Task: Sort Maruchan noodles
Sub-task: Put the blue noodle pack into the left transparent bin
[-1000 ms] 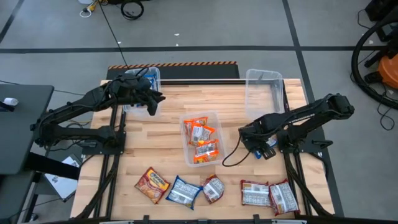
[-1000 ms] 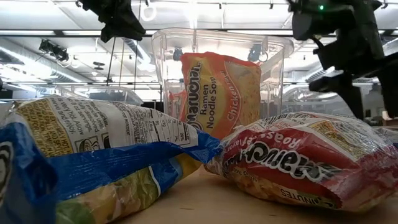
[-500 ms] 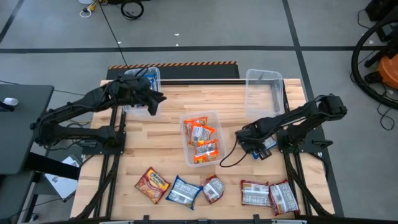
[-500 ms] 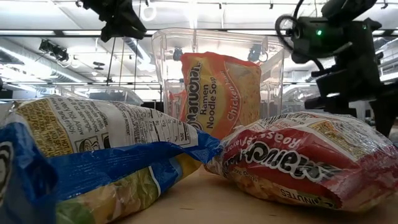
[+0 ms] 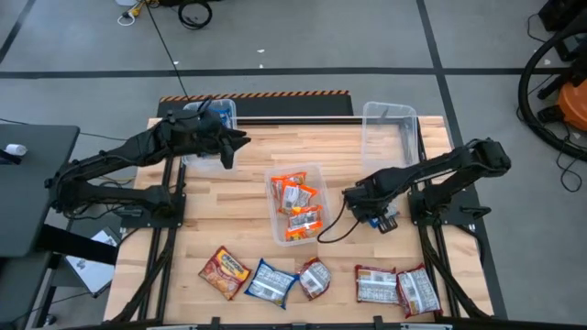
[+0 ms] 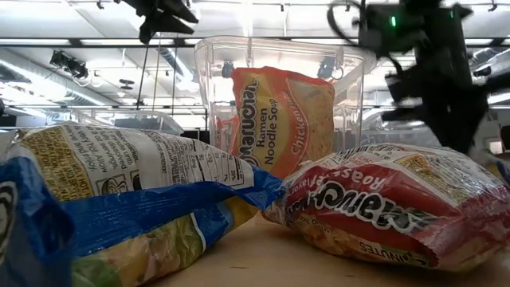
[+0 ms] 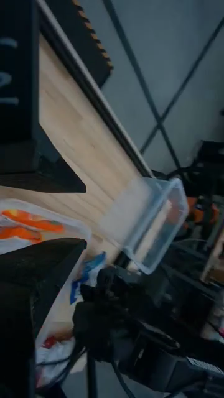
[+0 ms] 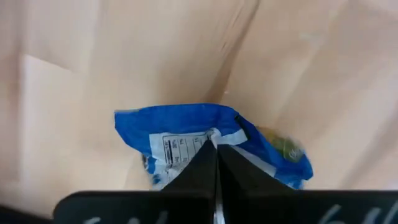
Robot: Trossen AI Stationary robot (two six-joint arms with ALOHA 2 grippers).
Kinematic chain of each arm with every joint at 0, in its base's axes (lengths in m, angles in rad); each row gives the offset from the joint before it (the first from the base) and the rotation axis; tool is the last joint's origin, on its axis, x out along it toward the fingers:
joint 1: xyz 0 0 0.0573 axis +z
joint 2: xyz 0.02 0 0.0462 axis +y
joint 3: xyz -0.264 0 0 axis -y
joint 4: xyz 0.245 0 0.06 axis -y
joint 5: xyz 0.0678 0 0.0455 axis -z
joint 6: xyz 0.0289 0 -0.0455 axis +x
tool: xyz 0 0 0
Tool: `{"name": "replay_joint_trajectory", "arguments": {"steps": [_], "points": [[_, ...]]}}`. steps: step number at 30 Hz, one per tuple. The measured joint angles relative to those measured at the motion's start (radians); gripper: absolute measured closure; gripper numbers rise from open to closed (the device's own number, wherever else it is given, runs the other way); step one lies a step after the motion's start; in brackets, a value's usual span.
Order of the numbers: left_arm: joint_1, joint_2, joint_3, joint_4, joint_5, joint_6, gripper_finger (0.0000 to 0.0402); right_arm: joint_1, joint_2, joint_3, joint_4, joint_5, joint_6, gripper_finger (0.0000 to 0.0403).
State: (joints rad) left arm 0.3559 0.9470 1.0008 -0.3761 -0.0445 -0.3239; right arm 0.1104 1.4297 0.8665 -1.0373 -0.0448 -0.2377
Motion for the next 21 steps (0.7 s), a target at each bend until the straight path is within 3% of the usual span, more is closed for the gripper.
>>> {"name": "replay_joint_trajectory", "arguments": {"steps": [7, 11, 16, 21], "points": [[-0.034, 0.000, 0.000, 0.195, -0.004, 0.032, 0.0269, -0.029, -0.122, 0.253, -0.159, 0.001, 0.069, 0.0397], [-0.036, 0.002, 0.000, 0.251, -0.007, 0.010, 0.0265, -0.063, -0.169, 0.402, -0.134, 0.109, 0.131, 0.0395], [-0.036, 0.009, 0.000, 0.280, -0.008, -0.043, 0.0228, -0.112, -0.184, 0.504, 0.098, 0.319, 0.115, 0.0397], [-0.038, 0.067, 0.000, 0.398, 0.004, -0.178, 0.0179, -0.168, -0.138, 0.507, 0.410, 0.369, -0.013, 0.0398]]}}
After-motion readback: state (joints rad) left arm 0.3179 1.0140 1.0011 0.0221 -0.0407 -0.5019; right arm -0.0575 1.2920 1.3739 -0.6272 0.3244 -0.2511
